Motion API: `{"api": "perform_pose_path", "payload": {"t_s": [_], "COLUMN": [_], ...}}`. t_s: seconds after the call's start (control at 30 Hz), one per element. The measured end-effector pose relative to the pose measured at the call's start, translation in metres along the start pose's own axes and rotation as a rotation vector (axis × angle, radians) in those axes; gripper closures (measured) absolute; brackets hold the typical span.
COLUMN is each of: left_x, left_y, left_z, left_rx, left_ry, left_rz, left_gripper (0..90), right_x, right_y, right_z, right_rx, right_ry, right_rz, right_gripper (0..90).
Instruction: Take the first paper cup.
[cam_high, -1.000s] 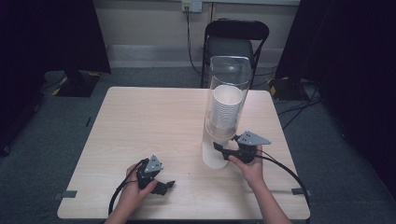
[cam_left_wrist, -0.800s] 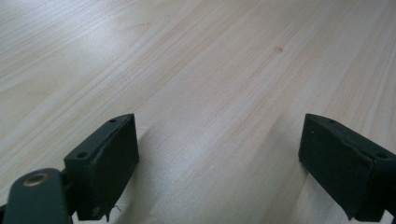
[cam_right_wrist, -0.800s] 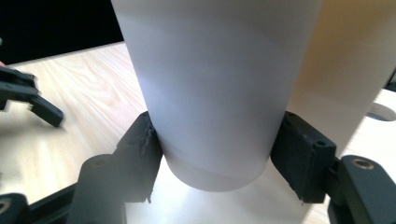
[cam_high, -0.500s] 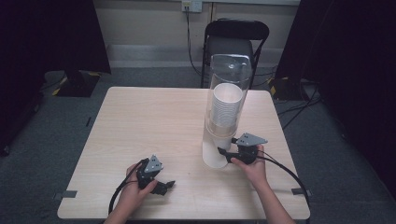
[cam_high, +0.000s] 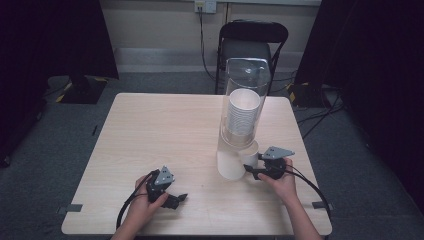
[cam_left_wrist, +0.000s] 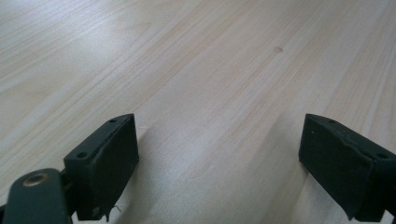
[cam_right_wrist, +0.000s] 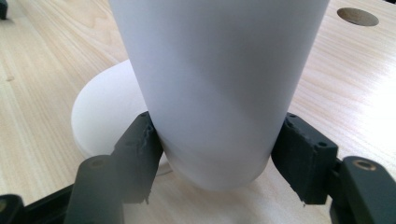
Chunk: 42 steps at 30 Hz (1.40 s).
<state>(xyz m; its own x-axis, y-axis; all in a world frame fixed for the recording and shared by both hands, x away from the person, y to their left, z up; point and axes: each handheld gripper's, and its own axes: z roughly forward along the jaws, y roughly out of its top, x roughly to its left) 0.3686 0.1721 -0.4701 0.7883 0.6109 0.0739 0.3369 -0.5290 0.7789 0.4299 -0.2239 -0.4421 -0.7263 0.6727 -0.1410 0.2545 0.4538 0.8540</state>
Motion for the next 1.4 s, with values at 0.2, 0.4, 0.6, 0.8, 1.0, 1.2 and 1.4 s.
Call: {"api": "perform_pose_path", "payload": {"t_s": [0.2, 0.4, 0.6, 0.8, 1.0, 1.2, 1.4], "left_x": [0.0, 0.0, 0.0, 0.0, 0.0, 0.0, 0.0], "left_y": [0.0, 0.0, 0.0, 0.0, 0.0, 0.0, 0.0], "left_z": [0.0, 0.0, 0.0, 0.0, 0.0, 0.0, 0.0], "left_rx": [0.0, 0.0, -0.001, -0.001, 0.0, 0.001, 0.001], "left_ry": [-0.002, -0.001, -0.001, 0.0, -0.001, -0.001, -0.002], "left_rz": [0.001, 0.0, 0.0, 0.0, 0.0, 0.0, 0.001], "left_gripper": [11.5, 11.5, 11.5, 11.5, 11.5, 11.5, 11.5], "right_x": [0.005, 0.009, -0.003, -0.011, -0.021, -0.015, 0.001], "right_y": [-0.007, -0.017, -0.021, -0.022, -0.021, -0.019, -0.019], "right_z": [-0.007, -0.022, -0.024, -0.017, -0.01, -0.013, -0.022], "right_rx": [0.036, 0.028, 0.012, 0.037, 0.029, 0.017, -0.031], "right_ry": [0.028, 0.056, -0.005, -0.03, -0.067, -0.044, 0.025], "right_rz": [-0.029, -0.006, 0.07, 0.106, 0.135, 0.12, 0.126], "right_gripper": [35.2, 35.0, 34.6, 34.3, 34.2, 34.2, 34.2]}}
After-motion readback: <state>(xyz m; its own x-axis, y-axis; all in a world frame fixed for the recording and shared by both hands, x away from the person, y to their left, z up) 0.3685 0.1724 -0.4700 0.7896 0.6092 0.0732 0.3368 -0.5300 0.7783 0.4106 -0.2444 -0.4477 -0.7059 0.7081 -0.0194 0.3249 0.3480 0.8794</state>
